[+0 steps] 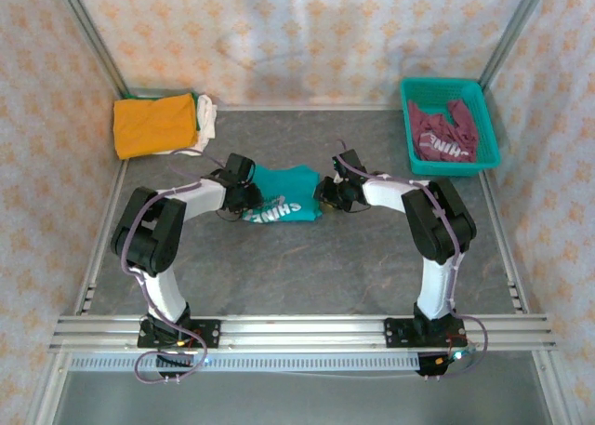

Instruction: Fold and stack the t-shirts

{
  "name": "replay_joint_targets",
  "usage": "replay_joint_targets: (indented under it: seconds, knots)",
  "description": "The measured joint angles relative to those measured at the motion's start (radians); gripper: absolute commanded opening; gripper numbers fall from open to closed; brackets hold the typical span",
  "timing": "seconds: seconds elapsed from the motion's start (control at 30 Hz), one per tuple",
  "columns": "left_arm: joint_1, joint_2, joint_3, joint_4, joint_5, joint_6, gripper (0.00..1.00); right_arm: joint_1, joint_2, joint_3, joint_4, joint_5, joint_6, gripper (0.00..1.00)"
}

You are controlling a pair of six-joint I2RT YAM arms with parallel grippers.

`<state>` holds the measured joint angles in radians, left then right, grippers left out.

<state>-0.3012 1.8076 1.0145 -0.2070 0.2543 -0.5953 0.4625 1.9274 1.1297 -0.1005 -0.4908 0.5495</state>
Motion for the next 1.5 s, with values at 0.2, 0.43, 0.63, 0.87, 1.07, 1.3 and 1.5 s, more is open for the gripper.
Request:
replay_joint_targets:
  seconds: [0.2, 0.43, 0.63, 0.87, 1.07, 1.3, 1.5]
  knots:
    - [-0.006, 0.026, 0.018, 0.059, 0.008, 0.003, 0.00, 0.000, 0.000, 0.000, 0.002, -0.002, -0.003, 0.33]
    - [0.034, 0.027, 0.050, 0.006, -0.019, 0.043, 0.00, 0.004, -0.051, 0.000, -0.019, 0.032, -0.060, 0.38]
    - [0.056, 0.043, 0.264, -0.213, -0.236, 0.156, 0.00, 0.006, -0.150, 0.000, -0.005, 0.065, -0.106, 0.43]
    - [0.057, 0.063, 0.435, -0.280, -0.411, 0.334, 0.00, 0.008, -0.151, 0.032, 0.013, 0.055, -0.118, 0.48]
    - [0.087, 0.129, 0.570, -0.276, -0.441, 0.523, 0.00, 0.021, -0.115, 0.126, 0.069, -0.015, -0.124, 0.56]
    - [0.155, 0.198, 0.684, -0.266, -0.404, 0.724, 0.00, 0.030, -0.086, 0.151, 0.127, -0.073, -0.100, 0.57]
    - [0.265, 0.277, 0.847, -0.270, -0.328, 0.846, 0.00, 0.035, -0.069, 0.166, 0.158, -0.137, -0.105, 0.87]
